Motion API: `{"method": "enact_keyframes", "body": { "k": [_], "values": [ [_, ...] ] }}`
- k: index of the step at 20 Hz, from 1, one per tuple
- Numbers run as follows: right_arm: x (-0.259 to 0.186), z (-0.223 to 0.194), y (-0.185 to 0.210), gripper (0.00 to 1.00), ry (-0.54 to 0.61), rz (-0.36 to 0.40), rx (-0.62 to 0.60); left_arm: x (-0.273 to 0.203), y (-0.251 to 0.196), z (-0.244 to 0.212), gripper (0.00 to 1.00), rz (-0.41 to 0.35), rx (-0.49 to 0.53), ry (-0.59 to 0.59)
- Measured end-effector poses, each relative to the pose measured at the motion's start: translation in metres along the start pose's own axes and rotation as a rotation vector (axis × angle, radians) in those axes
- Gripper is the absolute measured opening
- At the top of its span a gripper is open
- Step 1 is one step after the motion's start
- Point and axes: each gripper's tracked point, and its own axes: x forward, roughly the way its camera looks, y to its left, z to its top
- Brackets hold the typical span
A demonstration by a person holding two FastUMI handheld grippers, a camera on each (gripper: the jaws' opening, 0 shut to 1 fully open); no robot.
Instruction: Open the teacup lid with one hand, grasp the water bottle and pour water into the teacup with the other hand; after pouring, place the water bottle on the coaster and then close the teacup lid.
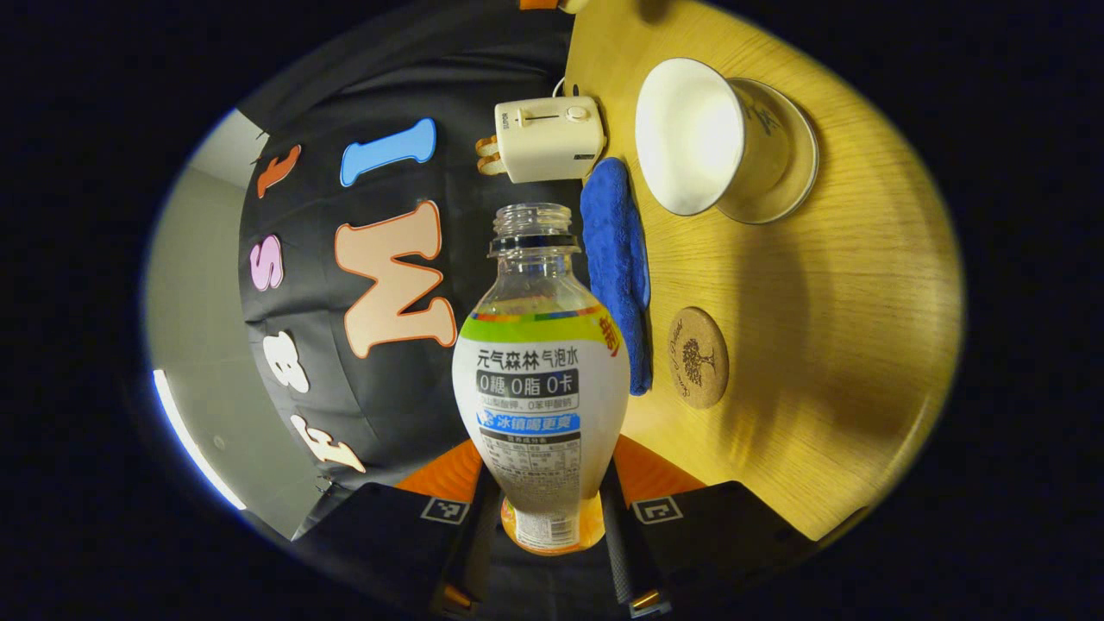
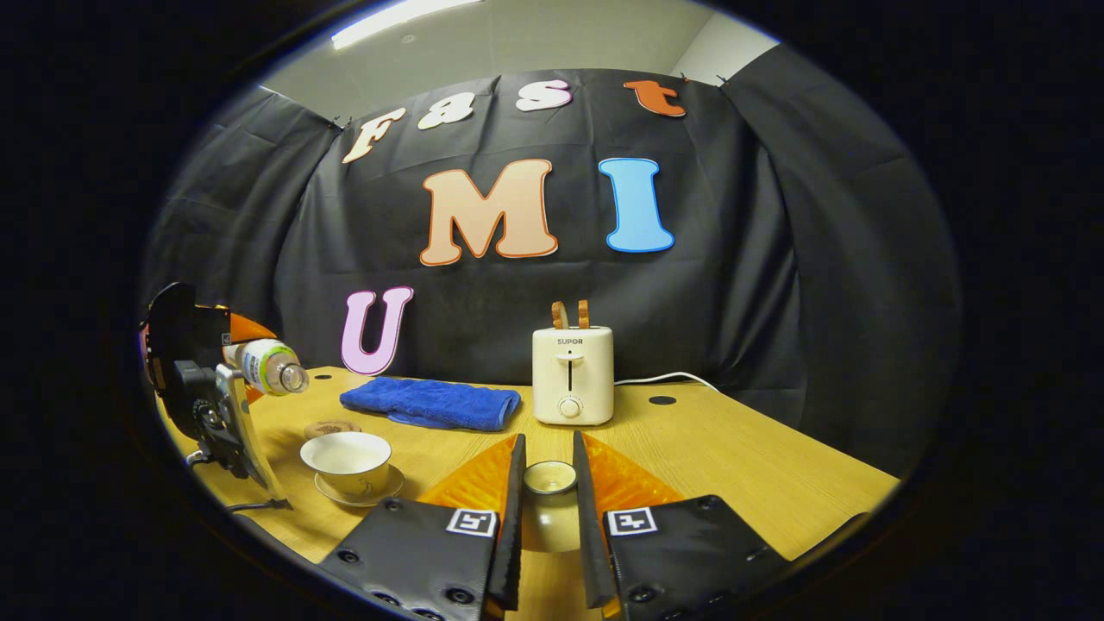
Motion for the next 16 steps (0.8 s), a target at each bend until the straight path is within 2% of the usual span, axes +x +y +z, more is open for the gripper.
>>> {"method": "enact_keyframes", "body": {
  "k": [3,16],
  "values": [
    [-0.0001,0.0001,-0.0001,0.32,0.0,0.0,0.0,0.0004,0.0012,0.0044,0.53,0.008,0.065,-0.008],
    [0.0,-0.0003,-0.0005,0.32,0.0,0.0,0.0,0.0051,0.0058,0.0105,0.53,-0.01,0.188,-0.009]
  ]
}}
